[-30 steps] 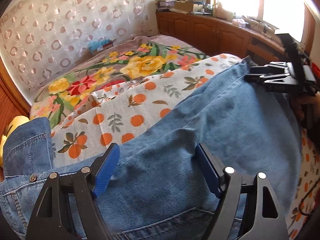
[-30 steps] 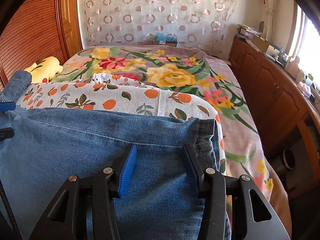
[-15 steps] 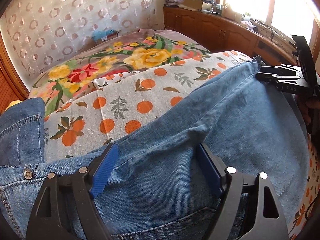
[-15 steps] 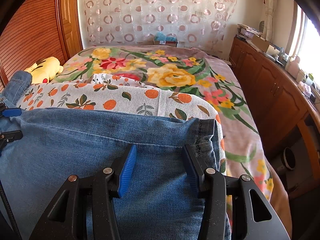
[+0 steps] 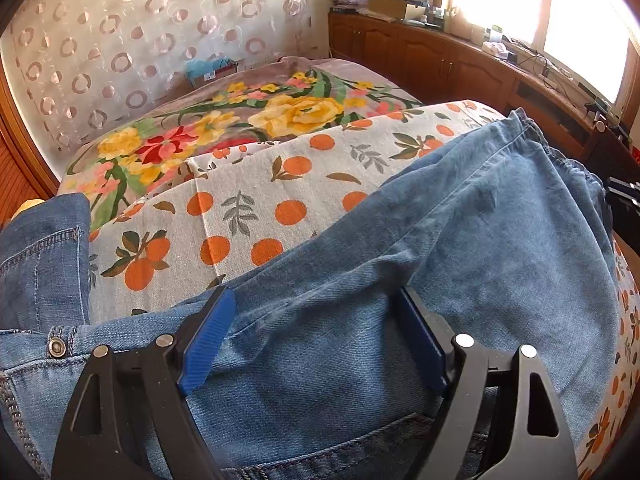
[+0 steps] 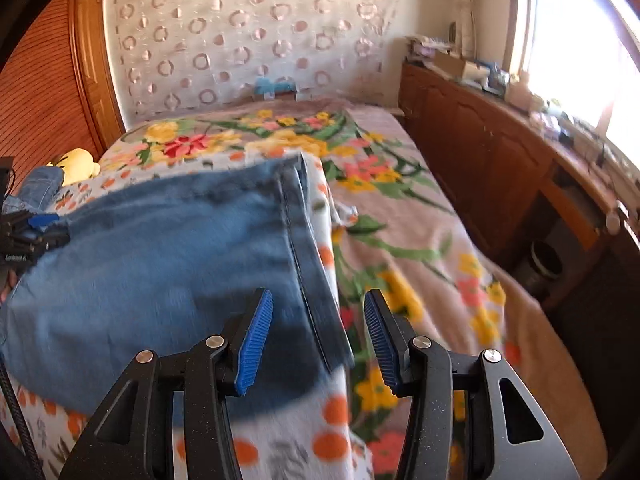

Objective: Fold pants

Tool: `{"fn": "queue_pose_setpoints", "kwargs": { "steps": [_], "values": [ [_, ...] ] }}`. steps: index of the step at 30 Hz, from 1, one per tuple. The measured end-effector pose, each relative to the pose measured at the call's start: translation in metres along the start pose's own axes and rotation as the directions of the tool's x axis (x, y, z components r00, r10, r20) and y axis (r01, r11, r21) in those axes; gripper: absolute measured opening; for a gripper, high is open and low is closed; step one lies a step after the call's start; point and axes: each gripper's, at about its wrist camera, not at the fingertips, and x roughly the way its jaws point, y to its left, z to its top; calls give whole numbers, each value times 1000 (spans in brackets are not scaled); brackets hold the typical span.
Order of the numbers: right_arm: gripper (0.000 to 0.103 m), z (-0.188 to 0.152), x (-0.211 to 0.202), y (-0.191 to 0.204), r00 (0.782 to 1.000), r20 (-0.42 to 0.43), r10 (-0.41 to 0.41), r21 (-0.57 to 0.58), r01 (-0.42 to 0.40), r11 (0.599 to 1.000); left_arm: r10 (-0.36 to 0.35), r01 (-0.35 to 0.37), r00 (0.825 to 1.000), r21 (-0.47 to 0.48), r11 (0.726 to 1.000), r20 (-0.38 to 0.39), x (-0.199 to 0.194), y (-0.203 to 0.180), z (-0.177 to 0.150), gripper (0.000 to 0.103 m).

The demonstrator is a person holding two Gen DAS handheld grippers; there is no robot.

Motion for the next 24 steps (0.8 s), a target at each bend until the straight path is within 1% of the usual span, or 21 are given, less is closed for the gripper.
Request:
{"fn": "queue_pose_setpoints", "kwargs": {
  "steps": [3,5,6,10,13,15,19,24],
  "values": [
    [50,-17,-1,-14,998,-46,34,52,-31,998,-2,2,1000,-2,1000,0,0,-2,0,83],
    [50,-23,-2,-21,998,-51,31,81,-27,996,1,-1,1000,0,1000,0,0,-1,0,83],
    [50,-26,0,-25,997,-57,43,103,-37,994,3,-3,1000,2,1000,0,0,-1,0,83],
    [50,-25,6,-34,993,-64,94,161,-83,983,4,-4,1000,4,1000,2,-3,-1,-1,83],
    [50,-22,6,-35,992,-59,115,171,-103,980,26,-26,999,3,1000,27,-14,-3,-2,83],
    [50,-20,11,-37,988,-60,140,188,-126,974,27,-27,999,10,1000,48,-24,-8,-2,82],
    [50,-26,14,-38,986,-57,158,209,-143,967,-6,5,996,8,1000,89,-44,-22,-2,82],
    [49,-25,17,-34,985,-48,168,217,-154,964,-53,53,990,8,999,132,-59,-40,0,83]
  ]
}}
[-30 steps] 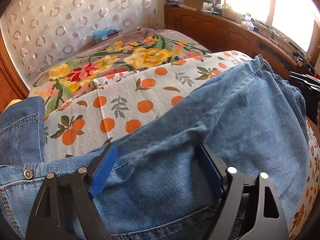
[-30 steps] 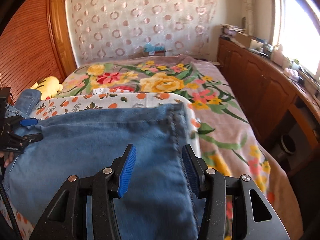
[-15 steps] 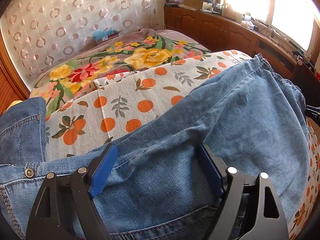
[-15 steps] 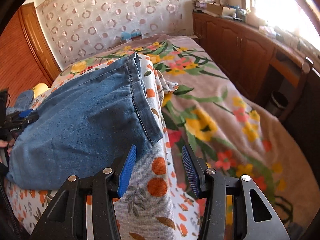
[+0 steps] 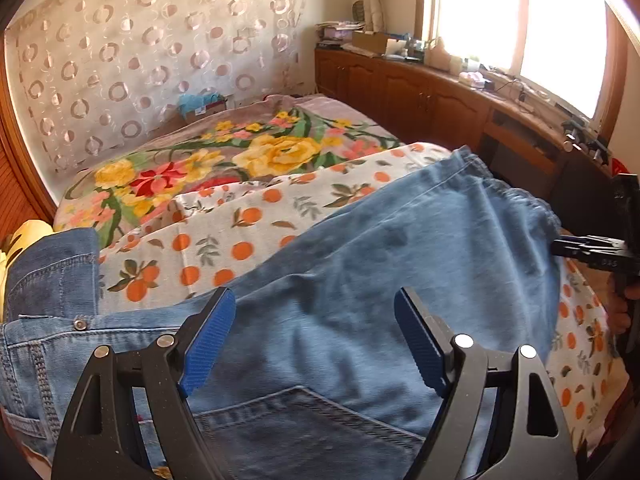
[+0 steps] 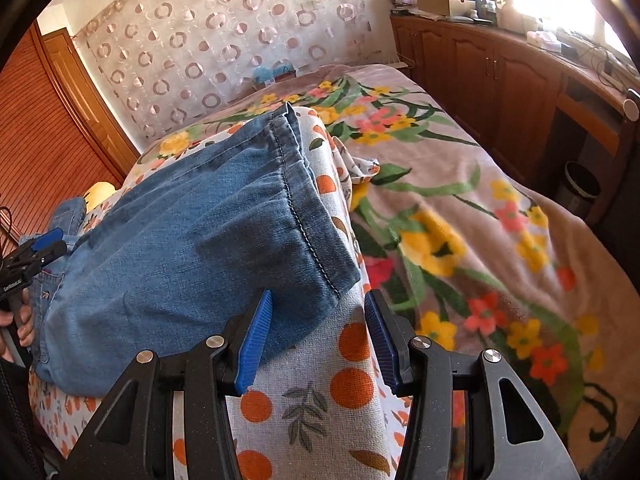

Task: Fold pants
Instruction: 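Grasp the jeans leg with the right gripper and fold it over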

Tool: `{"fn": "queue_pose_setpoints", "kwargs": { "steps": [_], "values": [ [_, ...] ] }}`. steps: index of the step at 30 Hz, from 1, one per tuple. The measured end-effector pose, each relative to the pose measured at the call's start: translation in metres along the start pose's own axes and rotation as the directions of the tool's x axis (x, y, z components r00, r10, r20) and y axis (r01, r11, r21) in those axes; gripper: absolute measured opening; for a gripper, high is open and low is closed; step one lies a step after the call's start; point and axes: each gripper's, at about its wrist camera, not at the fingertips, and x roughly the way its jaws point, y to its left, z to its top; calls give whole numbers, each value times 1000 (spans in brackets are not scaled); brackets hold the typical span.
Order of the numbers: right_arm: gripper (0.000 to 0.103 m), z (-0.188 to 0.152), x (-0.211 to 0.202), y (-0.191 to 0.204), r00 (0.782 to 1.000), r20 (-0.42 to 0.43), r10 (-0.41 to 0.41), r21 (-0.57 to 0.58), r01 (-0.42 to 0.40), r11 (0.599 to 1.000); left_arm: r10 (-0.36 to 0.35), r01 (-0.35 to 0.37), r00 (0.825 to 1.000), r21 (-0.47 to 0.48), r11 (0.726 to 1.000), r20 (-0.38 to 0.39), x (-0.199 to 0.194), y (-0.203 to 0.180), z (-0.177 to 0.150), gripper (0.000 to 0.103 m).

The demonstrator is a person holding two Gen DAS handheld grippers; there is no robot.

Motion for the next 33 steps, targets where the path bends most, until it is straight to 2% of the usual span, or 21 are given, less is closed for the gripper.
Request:
{"fn": "queue_pose_setpoints", "kwargs": {
  "steps": [2,3,4,6,8,11,16,23,28,33],
  "values": [
    [42,-2,-4,6,1000,4,-16,-2,16,1000,-13,13,1000,3,1000,4,-2,-7,1,83],
    [36,-2,-4,6,1000,7,-27,-3,27,1000,-13,13,1000,4,1000,4,-2,-9,0,83],
    [25,-1,-4,7,999,14,-33,-3,33,999,-13,13,1000,5,1000,2,-3,-11,0,83],
    [14,0,-9,5,999,32,-10,9,9,1000,-10,10,1000,0,1000,0,-4,-13,-2,82],
    [9,-1,-13,7,999,53,3,6,-4,1000,-24,24,1000,-15,1000,-2,-7,-12,-5,83],
    [7,-3,-20,13,996,84,7,-1,-7,1000,-47,47,999,-29,998,-4,-13,-10,-10,83],
    [6,0,-29,32,991,126,36,-22,-34,999,-26,27,999,-42,999,24,-33,-4,-19,83],
    [6,11,-36,98,978,156,136,-146,-113,983,27,-20,997,-100,995,71,-74,29,-36,83],
    [6,5,-31,165,960,135,244,-251,-205,946,83,-70,992,-142,987,91,-100,57,-52,83],
    [6,-26,-24,228,932,53,357,-338,-320,885,124,-106,988,-185,977,93,-119,76,-72,83]
  ]
}}
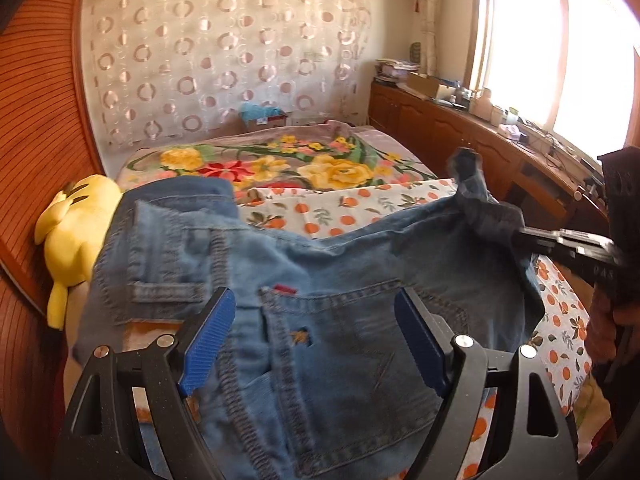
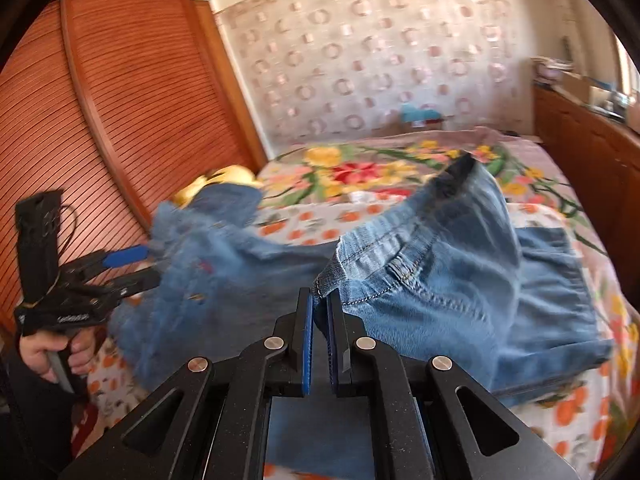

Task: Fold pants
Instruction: 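Grasp the jeans leg with the right gripper and fold it over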

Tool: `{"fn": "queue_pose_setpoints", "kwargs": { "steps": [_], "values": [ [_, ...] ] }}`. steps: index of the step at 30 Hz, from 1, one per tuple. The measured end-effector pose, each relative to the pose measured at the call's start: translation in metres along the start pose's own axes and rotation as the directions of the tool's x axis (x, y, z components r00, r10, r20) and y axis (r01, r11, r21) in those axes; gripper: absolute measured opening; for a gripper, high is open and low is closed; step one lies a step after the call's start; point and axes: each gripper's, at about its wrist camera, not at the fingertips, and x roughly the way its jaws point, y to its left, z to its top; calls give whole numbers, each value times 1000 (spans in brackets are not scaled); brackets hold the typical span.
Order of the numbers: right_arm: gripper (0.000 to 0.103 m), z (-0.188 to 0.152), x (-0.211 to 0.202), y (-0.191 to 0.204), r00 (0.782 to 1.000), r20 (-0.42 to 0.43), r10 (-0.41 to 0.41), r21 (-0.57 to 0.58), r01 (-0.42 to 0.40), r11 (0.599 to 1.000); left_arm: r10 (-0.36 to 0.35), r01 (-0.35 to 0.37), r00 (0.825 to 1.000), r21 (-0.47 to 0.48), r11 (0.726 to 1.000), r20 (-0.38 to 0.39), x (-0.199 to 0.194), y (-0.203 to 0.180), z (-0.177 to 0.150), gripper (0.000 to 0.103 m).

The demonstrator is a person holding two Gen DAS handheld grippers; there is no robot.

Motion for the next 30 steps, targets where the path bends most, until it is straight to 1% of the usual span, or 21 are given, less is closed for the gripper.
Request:
{"fn": "queue_pose_setpoints", "kwargs": {
  "steps": [4,7,10,13,14,17,18,19,22,26,28,30],
  "values": [
    [6,-24,10,32,996,-53,78,-21,-79,997,16,-16,1000,-15,1000,1,-11,8,-13,83],
    [6,-43,19,36,993,-98,60,-43,-65,997,18,-18,1000,-17,1000,1,-13,6,-18,83],
    [8,-53,21,38,991,-128,46,-38,-51,998,17,-17,1000,-15,1000,2,-16,0,-23,83],
    [9,-58,10,36,991,-116,60,-38,-64,997,13,-13,1000,-11,1000,5,-19,-7,-27,83],
    [10,-54,9,38,992,-110,56,-42,-61,997,11,-11,1000,-13,1000,6,-20,-10,-30,83],
    [13,-57,-8,28,996,-85,35,-51,-40,998,-3,3,1000,-18,1000,7,-24,-21,-36,83],
    [14,-55,-9,24,997,-78,23,-49,-26,998,-13,13,1000,-18,1000,4,-23,-25,-37,83],
    [15,-55,-20,16,997,-70,8,-45,-11,999,-20,20,1000,-14,1000,1,-22,-29,-37,83],
    [18,-60,-29,0,997,-49,-57,-35,55,998,-43,43,999,11,999,-6,-17,-47,-32,83],
    [22,-67,-32,-24,986,-18,-166,-14,166,986,-82,82,997,53,995,-10,-7,-73,-22,82],
    [23,-72,-30,-35,977,-22,-211,-12,211,977,-104,105,994,68,992,-15,0,-84,-17,80],
    [24,-74,-23,-43,967,-35,-252,-14,252,968,-131,133,991,85,988,-29,9,-95,-10,72]
  ]
}}
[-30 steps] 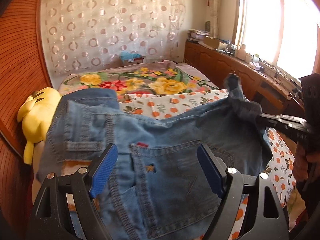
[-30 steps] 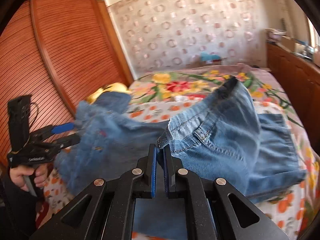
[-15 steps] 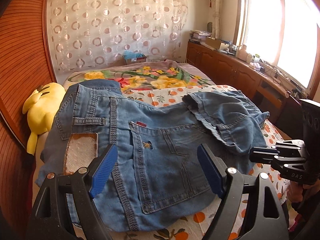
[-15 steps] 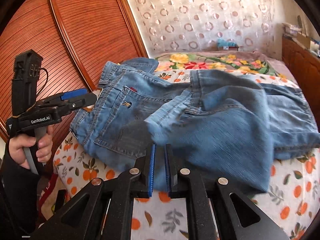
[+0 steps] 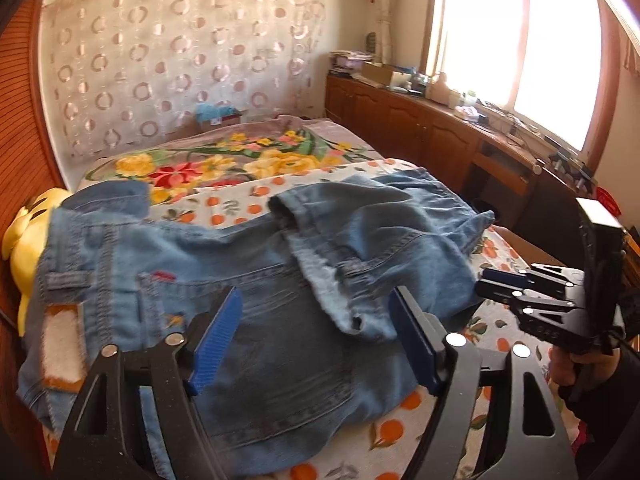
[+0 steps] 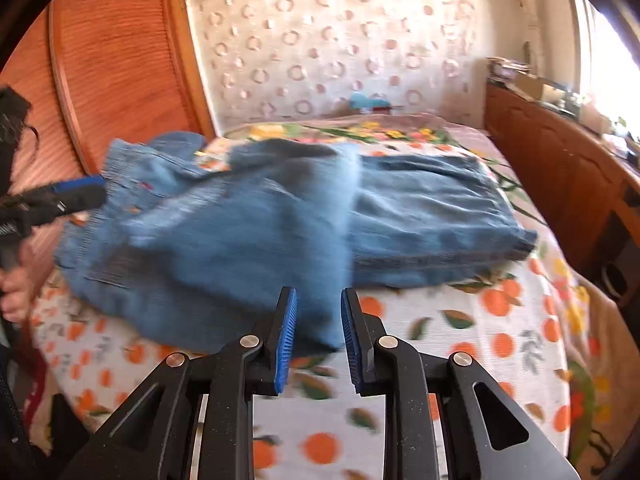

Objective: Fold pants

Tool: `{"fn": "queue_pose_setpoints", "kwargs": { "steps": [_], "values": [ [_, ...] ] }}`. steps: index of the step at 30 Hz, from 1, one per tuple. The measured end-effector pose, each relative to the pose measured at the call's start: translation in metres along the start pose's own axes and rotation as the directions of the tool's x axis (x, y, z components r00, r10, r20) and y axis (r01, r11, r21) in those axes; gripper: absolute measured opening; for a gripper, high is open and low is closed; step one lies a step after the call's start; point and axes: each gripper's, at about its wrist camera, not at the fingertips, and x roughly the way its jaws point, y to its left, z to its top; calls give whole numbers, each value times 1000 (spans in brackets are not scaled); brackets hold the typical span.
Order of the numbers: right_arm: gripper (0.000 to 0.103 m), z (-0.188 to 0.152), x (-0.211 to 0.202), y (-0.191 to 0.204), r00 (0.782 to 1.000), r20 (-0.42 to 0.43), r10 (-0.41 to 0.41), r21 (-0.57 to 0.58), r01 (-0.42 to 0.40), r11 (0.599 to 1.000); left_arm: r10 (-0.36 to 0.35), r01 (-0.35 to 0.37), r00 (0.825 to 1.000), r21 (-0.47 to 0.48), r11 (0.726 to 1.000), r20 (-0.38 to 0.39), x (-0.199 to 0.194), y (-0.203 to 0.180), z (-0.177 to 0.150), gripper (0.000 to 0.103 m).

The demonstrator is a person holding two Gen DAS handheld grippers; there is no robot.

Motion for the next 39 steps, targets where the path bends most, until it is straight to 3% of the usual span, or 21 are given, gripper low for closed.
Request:
{"fn": "queue_pose_setpoints", "kwargs": {
  "steps": [6,13,15,17,19,24,28,29,33,39],
  "values": [
    [24,2,22,-13,998,-51,-29,36,31,999,-51,55,995,52,997,-81,43,-22,16,45],
    [24,6,20,-10,998,-52,-22,48,25,999,-29,43,981,72,996,-192,81,-32,14,44],
    [24,7,18,-9,999,-45,-13,53,16,998,-30,45,975,64,997,-222,89,-32,10,52],
    [24,5,19,-15,999,-41,-13,70,16,997,-30,46,971,61,997,-237,94,-32,7,52],
    [24,3,19,-19,999,-36,-11,85,14,996,-31,48,973,67,997,-228,94,-33,5,50],
    [24,-5,16,-27,1000,-20,-8,102,10,995,-38,55,984,96,994,-173,83,-38,7,21],
    [24,-8,13,-29,1000,-14,-8,107,9,994,-75,81,994,77,994,-82,52,-36,9,16],
    [24,-11,12,-30,1000,-13,-7,108,8,994,-70,74,996,70,995,-52,41,-34,10,1],
    [24,-12,12,-31,1000,-11,-9,114,10,993,-76,75,994,17,997,74,-13,-20,14,1],
    [24,-11,13,-30,1000,-17,-10,113,12,994,-60,58,997,42,997,46,-25,-18,13,3]
  ]
}}
